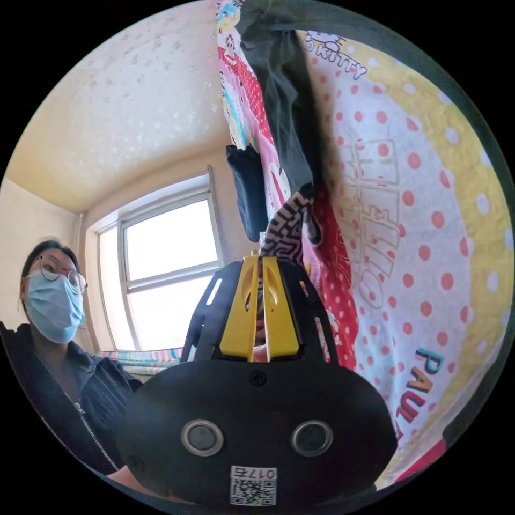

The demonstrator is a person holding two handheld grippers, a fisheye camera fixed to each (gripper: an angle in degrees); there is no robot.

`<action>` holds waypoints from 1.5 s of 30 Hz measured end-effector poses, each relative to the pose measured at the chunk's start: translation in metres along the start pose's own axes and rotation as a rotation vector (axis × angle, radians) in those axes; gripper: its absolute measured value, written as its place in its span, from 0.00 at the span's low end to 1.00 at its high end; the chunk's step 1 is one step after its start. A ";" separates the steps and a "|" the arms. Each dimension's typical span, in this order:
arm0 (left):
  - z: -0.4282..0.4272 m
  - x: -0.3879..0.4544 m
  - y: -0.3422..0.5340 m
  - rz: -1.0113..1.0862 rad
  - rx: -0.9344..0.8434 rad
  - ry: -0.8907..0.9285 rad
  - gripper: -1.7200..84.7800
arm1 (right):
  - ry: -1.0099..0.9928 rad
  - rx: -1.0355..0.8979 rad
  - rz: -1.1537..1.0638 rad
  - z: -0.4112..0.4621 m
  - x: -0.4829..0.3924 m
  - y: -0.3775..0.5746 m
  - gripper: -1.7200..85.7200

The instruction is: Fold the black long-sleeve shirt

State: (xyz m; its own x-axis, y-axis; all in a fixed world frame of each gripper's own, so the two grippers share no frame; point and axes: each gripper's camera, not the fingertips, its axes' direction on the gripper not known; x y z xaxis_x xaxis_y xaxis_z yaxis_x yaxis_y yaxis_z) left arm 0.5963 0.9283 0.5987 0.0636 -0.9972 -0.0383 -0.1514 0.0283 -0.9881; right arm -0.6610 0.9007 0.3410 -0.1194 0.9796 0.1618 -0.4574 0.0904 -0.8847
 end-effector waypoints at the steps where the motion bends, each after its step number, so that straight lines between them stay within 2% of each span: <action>1: -0.002 -0.005 0.001 0.000 0.015 0.038 0.17 | -0.023 -0.006 -0.015 -0.001 -0.007 0.001 0.04; 3: -0.011 -0.023 0.002 -0.003 0.078 0.171 0.18 | -0.041 -0.020 -0.064 -0.003 -0.018 0.002 0.04; 7: -0.026 -0.043 0.004 -0.012 0.156 0.327 0.20 | -0.215 0.044 -0.127 -0.013 -0.033 0.003 0.03; 12: -0.044 -0.059 0.010 0.073 0.305 0.783 0.20 | -0.219 0.009 -0.238 -0.015 -0.057 0.008 0.03; 16: -0.045 -0.071 0.011 0.079 0.274 0.826 0.20 | -0.267 0.019 -0.219 -0.019 -0.052 0.021 0.03; 19: -0.053 -0.083 0.016 0.078 0.292 0.858 0.11 | -0.295 0.039 -0.173 -0.026 -0.042 0.035 0.04; 20: -0.060 -0.084 0.018 0.085 0.303 0.885 0.05 | -0.295 0.032 -0.163 -0.029 -0.041 0.040 0.04; 22: -0.079 -0.082 0.020 0.099 0.331 0.911 0.04 | -0.279 0.005 -0.188 -0.031 -0.047 0.045 0.04; 25: -0.126 -0.065 0.019 0.151 0.327 0.837 0.03 | -0.234 -0.057 -0.272 -0.027 -0.066 0.051 0.04; 27: -0.170 -0.045 0.017 0.182 0.306 0.658 0.03 | -0.214 -0.099 -0.291 -0.021 -0.067 0.052 0.03; 31: -0.225 -0.025 0.007 0.194 0.256 0.314 0.02 | -0.048 -0.229 -0.344 -0.002 -0.036 0.049 0.03; 33: -0.241 -0.020 -0.005 0.160 0.178 0.108 0.02 | -0.038 -0.279 -0.341 0.003 -0.013 0.045 0.03; 35: -0.248 -0.011 -0.012 0.159 0.152 0.037 0.02 | -0.100 -0.252 -0.254 -0.002 0.006 0.035 0.03; 40: -0.263 0.042 -0.031 0.238 0.185 0.128 0.03 | -0.311 -0.173 -0.186 -0.020 -0.019 0.016 0.03; 45: -0.252 0.166 -0.068 0.466 0.097 0.116 0.03 | -0.719 0.075 0.042 -0.061 -0.045 -0.008 0.03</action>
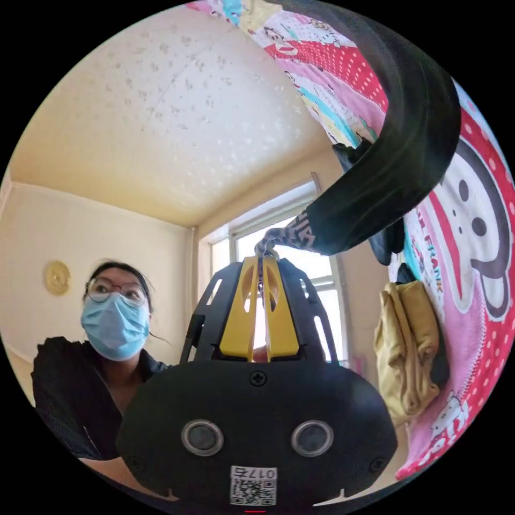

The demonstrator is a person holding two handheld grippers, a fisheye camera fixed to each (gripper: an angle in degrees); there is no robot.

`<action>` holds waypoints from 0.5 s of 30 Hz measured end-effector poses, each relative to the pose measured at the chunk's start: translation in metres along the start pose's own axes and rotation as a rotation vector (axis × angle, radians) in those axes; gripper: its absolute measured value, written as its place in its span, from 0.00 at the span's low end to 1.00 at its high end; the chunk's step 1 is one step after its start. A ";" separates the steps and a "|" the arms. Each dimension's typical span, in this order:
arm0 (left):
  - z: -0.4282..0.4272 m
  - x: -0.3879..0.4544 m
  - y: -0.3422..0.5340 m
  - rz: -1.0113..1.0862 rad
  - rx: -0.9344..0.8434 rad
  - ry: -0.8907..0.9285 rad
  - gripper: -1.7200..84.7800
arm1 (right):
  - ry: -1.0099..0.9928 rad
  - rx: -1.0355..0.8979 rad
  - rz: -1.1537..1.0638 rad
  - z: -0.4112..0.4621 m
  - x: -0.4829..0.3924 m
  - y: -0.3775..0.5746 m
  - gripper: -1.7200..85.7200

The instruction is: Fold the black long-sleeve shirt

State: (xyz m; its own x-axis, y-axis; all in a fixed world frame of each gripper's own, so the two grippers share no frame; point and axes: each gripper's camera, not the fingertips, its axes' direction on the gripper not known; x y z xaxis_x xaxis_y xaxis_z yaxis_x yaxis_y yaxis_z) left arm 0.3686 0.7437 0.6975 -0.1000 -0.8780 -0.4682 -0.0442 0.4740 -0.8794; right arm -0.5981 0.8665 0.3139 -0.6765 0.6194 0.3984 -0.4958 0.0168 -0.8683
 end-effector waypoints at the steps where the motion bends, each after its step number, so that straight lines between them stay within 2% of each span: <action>1: 0.008 0.011 -0.011 0.023 -0.023 0.000 0.04 | -0.077 0.060 0.018 -0.004 -0.015 -0.009 0.03; 4: 0.058 0.063 -0.063 0.127 -0.117 0.011 0.07 | -0.208 0.159 -0.005 -0.018 -0.064 -0.041 0.03; 9: 0.148 0.142 -0.108 0.273 -0.140 0.257 0.11 | -0.383 0.416 -0.147 -0.086 -0.154 -0.108 0.03; 11: 0.168 0.150 -0.106 0.253 -0.155 0.257 0.12 | -0.397 0.513 -0.278 -0.144 -0.190 -0.144 0.03; 15: 0.205 0.140 -0.079 0.134 -0.234 0.173 0.12 | -0.372 0.755 -0.359 -0.233 -0.218 -0.169 0.04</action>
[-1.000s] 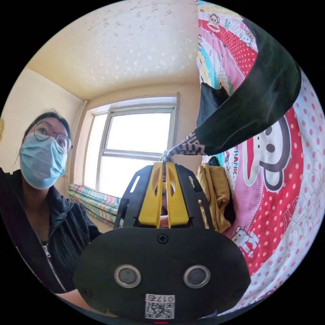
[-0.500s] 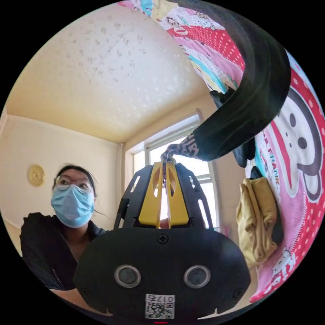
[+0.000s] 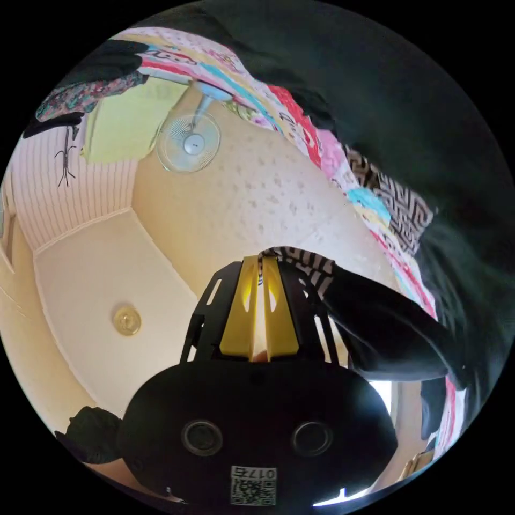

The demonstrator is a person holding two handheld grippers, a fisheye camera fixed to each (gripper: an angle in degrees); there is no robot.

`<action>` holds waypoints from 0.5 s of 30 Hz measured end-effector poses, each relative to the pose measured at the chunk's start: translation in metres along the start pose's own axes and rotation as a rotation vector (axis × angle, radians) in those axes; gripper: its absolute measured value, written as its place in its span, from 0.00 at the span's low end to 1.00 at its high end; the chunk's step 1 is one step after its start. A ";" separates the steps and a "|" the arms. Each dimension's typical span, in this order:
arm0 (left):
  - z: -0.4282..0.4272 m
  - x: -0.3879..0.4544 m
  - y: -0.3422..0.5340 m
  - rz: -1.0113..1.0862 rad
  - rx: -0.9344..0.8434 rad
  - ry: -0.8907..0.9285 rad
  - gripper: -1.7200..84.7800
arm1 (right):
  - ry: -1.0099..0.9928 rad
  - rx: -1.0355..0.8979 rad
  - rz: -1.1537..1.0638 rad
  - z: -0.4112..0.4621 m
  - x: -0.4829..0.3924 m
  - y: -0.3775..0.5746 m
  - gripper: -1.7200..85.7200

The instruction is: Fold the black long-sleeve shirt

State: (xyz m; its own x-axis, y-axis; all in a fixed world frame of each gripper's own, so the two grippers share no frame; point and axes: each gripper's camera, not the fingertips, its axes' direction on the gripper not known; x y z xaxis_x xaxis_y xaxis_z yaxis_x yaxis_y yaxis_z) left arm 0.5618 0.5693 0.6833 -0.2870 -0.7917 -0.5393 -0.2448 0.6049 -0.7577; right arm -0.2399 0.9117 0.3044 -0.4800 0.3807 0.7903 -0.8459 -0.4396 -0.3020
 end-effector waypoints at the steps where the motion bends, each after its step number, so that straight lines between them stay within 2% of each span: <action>1: 0.005 -0.002 0.004 -0.019 -0.011 -0.006 0.12 | 0.027 0.035 -0.018 -0.007 -0.007 -0.019 0.04; 5: 0.035 -0.016 0.030 -0.131 -0.079 -0.105 0.12 | 0.087 0.096 -0.082 -0.013 -0.024 -0.053 0.06; 10: 0.045 -0.018 0.040 -0.239 -0.088 -0.206 0.12 | 0.187 0.019 -0.137 -0.002 -0.036 -0.074 0.14; 13: 0.037 0.004 0.033 -0.267 -0.065 -0.209 0.12 | 0.319 -0.025 -0.186 -0.001 -0.068 -0.082 0.17; 15: 0.028 0.033 0.020 -0.226 -0.066 -0.283 0.12 | 0.440 -0.081 -0.294 0.005 -0.099 -0.084 0.17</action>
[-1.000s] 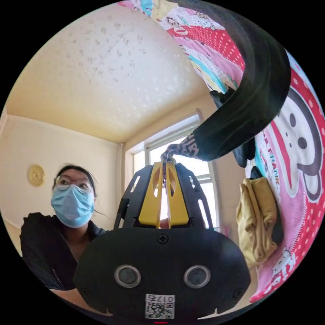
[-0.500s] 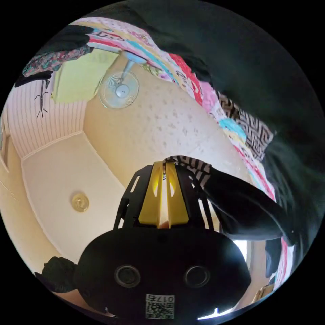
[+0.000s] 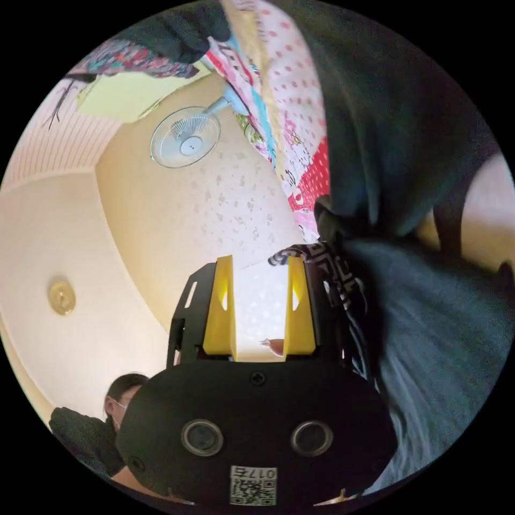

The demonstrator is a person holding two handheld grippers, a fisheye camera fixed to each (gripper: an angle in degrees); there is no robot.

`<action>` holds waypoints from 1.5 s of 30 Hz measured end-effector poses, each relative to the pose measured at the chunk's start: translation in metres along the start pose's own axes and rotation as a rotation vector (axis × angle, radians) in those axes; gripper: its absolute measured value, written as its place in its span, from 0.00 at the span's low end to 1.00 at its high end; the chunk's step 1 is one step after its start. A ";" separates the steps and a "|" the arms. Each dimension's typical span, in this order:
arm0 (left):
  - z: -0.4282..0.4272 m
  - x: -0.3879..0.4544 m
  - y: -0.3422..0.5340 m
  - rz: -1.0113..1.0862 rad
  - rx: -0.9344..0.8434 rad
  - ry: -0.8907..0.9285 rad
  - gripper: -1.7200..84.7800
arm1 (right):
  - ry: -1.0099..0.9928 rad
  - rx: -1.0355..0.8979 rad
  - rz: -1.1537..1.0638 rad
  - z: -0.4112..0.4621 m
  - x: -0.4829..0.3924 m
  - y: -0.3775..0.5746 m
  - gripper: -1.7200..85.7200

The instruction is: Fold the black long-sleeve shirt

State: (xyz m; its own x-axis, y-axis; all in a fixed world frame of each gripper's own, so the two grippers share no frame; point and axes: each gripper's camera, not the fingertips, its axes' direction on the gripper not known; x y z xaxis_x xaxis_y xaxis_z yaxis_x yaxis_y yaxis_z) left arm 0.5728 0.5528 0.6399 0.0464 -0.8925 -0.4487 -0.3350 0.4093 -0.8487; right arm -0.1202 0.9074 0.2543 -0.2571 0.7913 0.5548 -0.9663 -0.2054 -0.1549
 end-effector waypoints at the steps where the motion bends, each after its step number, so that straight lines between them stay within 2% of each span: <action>1: -0.004 0.008 -0.002 0.015 -0.001 -0.022 0.12 | 0.072 -0.039 -0.073 -0.003 -0.019 -0.008 0.17; 3: -0.019 0.042 -0.015 0.098 -0.021 -0.106 0.12 | 0.167 -0.095 -0.133 -0.005 -0.044 -0.019 0.17; 6: -0.024 0.089 -0.037 0.253 -0.109 -0.217 0.12 | 0.346 -0.223 -0.339 0.018 -0.086 -0.031 0.16; 10: -0.014 0.151 -0.068 0.517 -0.270 -0.386 0.13 | 0.608 -0.626 -0.691 0.118 -0.113 -0.023 0.16; 12: 0.000 0.186 -0.086 0.685 -0.416 -0.502 0.15 | 0.717 -0.790 -0.823 0.165 -0.112 -0.011 0.15; 14: 0.010 0.204 -0.095 0.763 -0.511 -0.591 0.15 | 0.898 -1.016 -1.057 0.218 -0.106 0.011 0.15; 15: 0.013 0.213 -0.101 0.794 -0.543 -0.629 0.15 | 0.949 -1.069 -1.119 0.228 -0.103 0.017 0.15; 17: 0.013 0.223 -0.111 0.791 -0.579 -0.600 0.15 | 1.071 -1.245 -1.337 0.257 -0.090 0.040 0.14; 20: 0.005 0.236 -0.128 0.733 -0.585 -0.497 0.15 | 1.148 -1.395 -1.374 0.283 -0.075 0.054 0.14; 23: -0.009 0.247 -0.139 0.707 -0.541 -0.432 0.15 | 1.238 -1.436 -1.382 0.294 -0.070 0.059 0.12; 27: -0.029 0.260 -0.144 0.687 -0.503 -0.360 0.14 | 1.222 -1.501 -1.347 0.292 -0.078 0.057 0.07; 31: -0.042 0.269 -0.145 0.703 -0.502 -0.344 0.14 | 1.093 -1.531 -1.357 0.294 -0.117 0.062 0.04; 34: -0.053 0.283 -0.142 0.807 -0.479 -0.344 0.15 | 0.959 -1.468 -1.358 0.300 -0.166 0.065 0.04; 38: -0.057 0.300 -0.148 0.909 -0.482 -0.404 0.18 | 0.784 -1.415 -1.372 0.299 -0.228 0.063 0.03; 41: -0.053 0.305 -0.163 0.952 -0.493 -0.474 0.17 | 0.813 -1.374 -1.360 0.300 -0.249 0.049 0.03; 45: -0.032 0.291 -0.199 0.909 -0.601 -0.543 0.15 | 0.847 -1.313 -1.302 0.299 -0.252 0.020 0.03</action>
State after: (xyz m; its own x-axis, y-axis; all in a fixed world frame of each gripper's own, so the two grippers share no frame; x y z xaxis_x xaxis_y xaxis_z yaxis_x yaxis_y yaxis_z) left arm 0.6228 0.2054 0.6872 -0.0924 -0.0715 -0.9932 -0.8262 0.5622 0.0364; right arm -0.0774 0.5321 0.3555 0.8874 0.1911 0.4195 0.1501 0.7406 -0.6550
